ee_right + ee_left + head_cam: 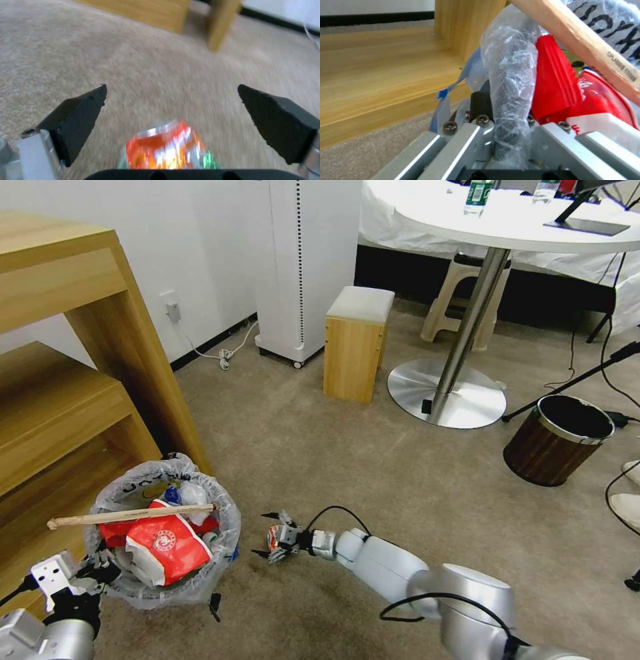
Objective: Pick up the trash bin and place the garbage on the floor into it.
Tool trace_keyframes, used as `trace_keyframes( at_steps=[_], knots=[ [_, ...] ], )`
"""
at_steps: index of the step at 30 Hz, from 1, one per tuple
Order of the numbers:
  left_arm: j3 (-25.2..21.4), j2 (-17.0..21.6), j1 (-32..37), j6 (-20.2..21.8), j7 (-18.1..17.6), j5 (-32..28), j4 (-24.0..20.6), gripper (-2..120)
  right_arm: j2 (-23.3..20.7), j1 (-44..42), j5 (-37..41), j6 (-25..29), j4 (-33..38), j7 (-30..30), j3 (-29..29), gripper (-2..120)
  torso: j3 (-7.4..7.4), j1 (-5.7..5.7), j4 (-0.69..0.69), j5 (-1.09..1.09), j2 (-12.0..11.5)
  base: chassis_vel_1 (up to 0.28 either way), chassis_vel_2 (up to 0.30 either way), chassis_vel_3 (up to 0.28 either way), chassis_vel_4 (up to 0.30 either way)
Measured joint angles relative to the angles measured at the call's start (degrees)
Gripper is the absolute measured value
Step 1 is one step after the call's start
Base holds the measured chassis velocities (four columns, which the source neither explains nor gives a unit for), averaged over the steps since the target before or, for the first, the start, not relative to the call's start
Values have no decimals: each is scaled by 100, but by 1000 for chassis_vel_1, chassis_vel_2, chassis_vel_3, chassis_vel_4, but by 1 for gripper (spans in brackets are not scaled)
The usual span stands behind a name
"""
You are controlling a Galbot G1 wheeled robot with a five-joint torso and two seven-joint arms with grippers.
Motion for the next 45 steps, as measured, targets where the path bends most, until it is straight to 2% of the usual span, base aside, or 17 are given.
trace_keyframes(
  at_steps=[2,3,7,9,11,15,18,23,35,45],
  knots=[
    [28,8,-20,4,-4,20,23,1,-544,-60,987,-567,979,615,-561,99,-1,0,1,-2,0,0,0,0,0],
    [28,8,-20,4,-4,20,23,1,-544,-60,987,-567,979,615,-561,99,-1,0,1,-2,0,0,0,0,0],
    [124,-13,-81,17,-4,77,55,1,-799,-117,1765,-1002,1641,1315,-745,99,-1,0,3,0,0,0,0,0,0],
    [127,-16,-82,17,-4,81,56,1,-801,-120,1778,-1006,1649,1328,-745,99,-1,0,2,0,0,0,0,0,0],
    [141,-24,-83,20,-7,99,73,1,-943,-173,2158,-1270,2085,1795,-737,98,-1,0,3,0,0,0,0,0,0],
    [129,-23,-81,19,-7,100,79,1,-1049,-230,2336,-1374,2316,2025,-737,97,-1,0,2,-1,0,0,0,0,0],
    [155,-46,-84,20,-8,122,81,1,-1173,-365,2488,-1599,2668,2511,-668,97,-1,0,3,-1,0,0,0,0,0],
    [194,-66,-98,20,-7,153,88,1,-1214,-477,2498,-1704,2770,2685,-593,92,-1,0,2,0,1,0,0,0,0],
    [217,-90,-61,11,-4,200,112,1,-1011,-610,2290,-1753,2195,2902,-413,91,-1,0,2,-1,0,0,0,0,0],
    [208,-122,-30,-12,0,202,86,1,-837,-579,2161,-1636,1855,2794,-477,68,0,0,2,-1,0,0,0,0,0]
  ],
)
